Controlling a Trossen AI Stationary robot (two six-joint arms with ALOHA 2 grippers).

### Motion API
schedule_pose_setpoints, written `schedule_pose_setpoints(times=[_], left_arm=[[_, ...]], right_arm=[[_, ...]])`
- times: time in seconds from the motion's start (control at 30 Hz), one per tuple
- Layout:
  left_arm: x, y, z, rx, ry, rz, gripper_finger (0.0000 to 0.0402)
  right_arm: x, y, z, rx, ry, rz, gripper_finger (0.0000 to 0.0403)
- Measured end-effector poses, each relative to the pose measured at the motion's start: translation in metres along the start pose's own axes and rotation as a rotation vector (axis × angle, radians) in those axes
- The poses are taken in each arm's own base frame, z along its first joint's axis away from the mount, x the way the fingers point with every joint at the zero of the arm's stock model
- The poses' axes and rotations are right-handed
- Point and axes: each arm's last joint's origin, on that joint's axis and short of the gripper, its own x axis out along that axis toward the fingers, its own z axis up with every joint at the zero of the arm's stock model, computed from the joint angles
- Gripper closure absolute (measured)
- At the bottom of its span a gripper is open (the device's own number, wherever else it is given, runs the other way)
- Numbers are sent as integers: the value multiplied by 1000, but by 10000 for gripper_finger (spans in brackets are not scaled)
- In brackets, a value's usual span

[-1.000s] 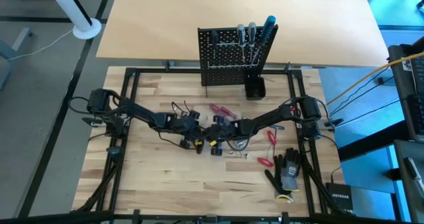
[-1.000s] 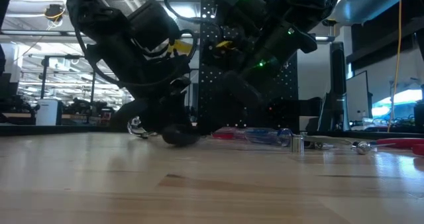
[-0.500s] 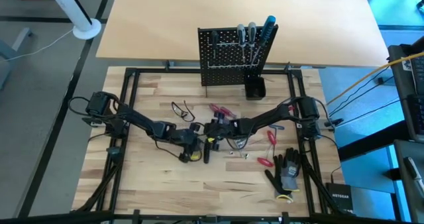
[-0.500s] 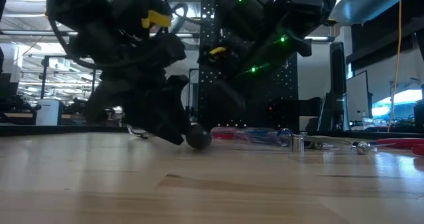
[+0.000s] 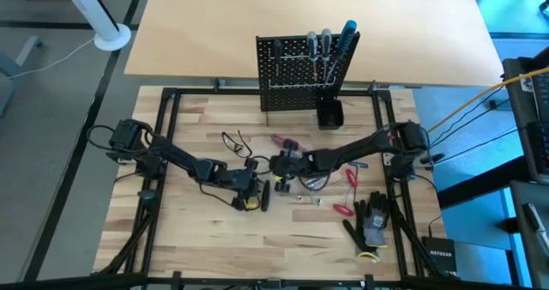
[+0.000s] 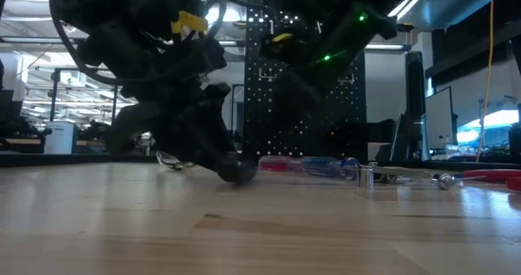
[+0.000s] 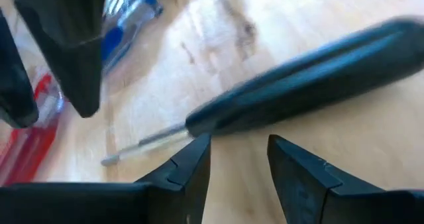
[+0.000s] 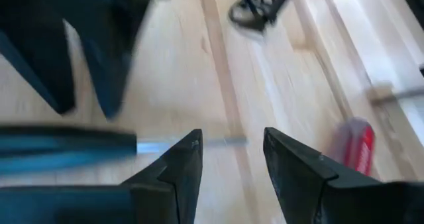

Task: Hang tools onto peg board
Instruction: Hang the black screwdriver on the peg board

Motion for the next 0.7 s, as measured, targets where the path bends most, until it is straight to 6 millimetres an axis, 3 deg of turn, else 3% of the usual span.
schedule_pose_setpoints(times=[0.07, 0.37, 0.7], left_arm=[[0, -1, 0, 2, 4, -1, 260], [0, 1, -1, -10, 9, 5, 260], [8, 0, 5, -68, -100, -28, 260]], right_arm=[[1, 0, -3, 12, 28, 4, 240], [39, 16, -26, 8, 62, 70, 240], [48, 17, -13, -5, -112, 89, 240]])
